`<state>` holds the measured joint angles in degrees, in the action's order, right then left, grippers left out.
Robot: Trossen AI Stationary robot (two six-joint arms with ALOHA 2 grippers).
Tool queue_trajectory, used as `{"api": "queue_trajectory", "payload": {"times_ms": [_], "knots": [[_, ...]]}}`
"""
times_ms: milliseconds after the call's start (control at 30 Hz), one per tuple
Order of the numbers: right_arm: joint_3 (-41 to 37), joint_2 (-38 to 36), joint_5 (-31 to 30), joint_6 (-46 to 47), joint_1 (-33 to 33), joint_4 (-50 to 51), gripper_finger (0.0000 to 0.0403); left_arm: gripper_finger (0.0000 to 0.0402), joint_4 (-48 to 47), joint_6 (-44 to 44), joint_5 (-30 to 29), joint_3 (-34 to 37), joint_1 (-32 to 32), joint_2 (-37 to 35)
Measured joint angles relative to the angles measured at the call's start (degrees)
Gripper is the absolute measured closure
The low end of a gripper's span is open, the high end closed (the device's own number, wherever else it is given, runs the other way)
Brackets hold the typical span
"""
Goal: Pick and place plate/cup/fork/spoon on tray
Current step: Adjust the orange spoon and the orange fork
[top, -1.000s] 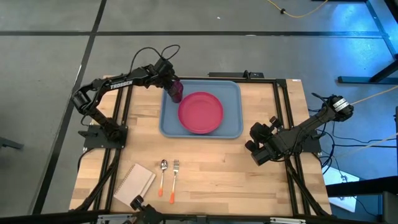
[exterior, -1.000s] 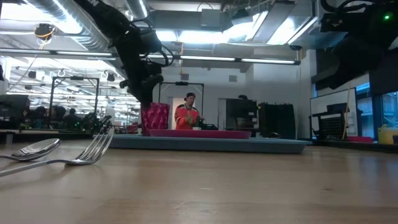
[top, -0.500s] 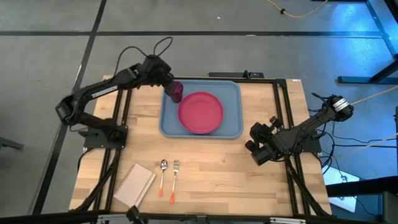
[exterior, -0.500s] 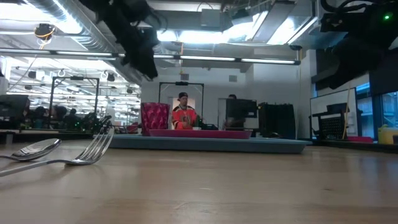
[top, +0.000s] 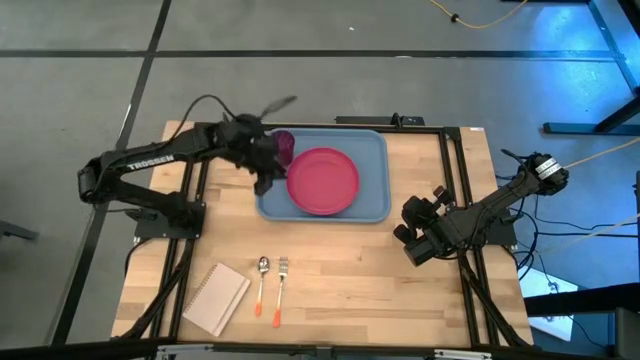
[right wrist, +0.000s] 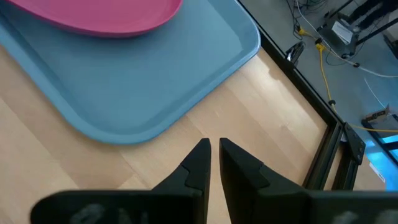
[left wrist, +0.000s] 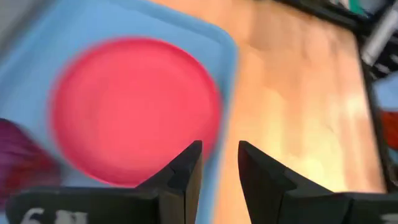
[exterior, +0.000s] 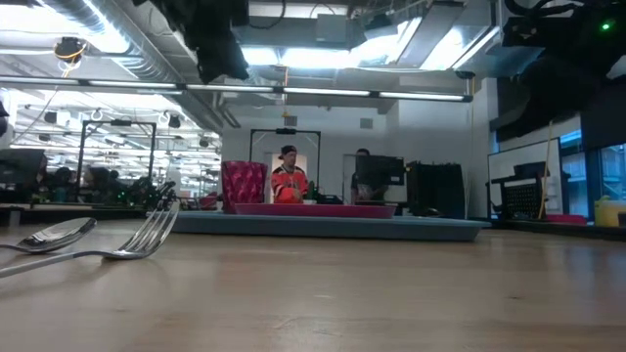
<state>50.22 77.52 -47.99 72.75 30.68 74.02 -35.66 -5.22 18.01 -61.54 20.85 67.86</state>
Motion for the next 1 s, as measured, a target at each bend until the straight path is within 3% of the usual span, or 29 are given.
{"api": "queue_trajectory", "payload": {"times_ms": [400, 667, 833, 1000], "knots": [[0.0, -0.02, -0.02, 0.0, 0.01, 0.0, 0.0363, 0.0305, -3.14, -3.57, -1.27, 0.07, -18.15, 0.03], [0.0, -0.04, -0.02, -0.02, -0.01, 0.0, 0.0363, 0.0305, -3.14, -9.98, -10.87, 0.07, -27.08, 0.03], [0.0, -0.03, -0.04, -0.01, 0.0, 0.0, 0.0363, 0.0305, -3.14, -16.85, -17.15, 0.07, -30.53, 0.03], [0.0, -0.04, -0.49, -2.32, -0.01, -0.02, 0.0363, 0.0305, -3.24, -18.25, -21.67, 0.07, -32.34, 0.03]]}}
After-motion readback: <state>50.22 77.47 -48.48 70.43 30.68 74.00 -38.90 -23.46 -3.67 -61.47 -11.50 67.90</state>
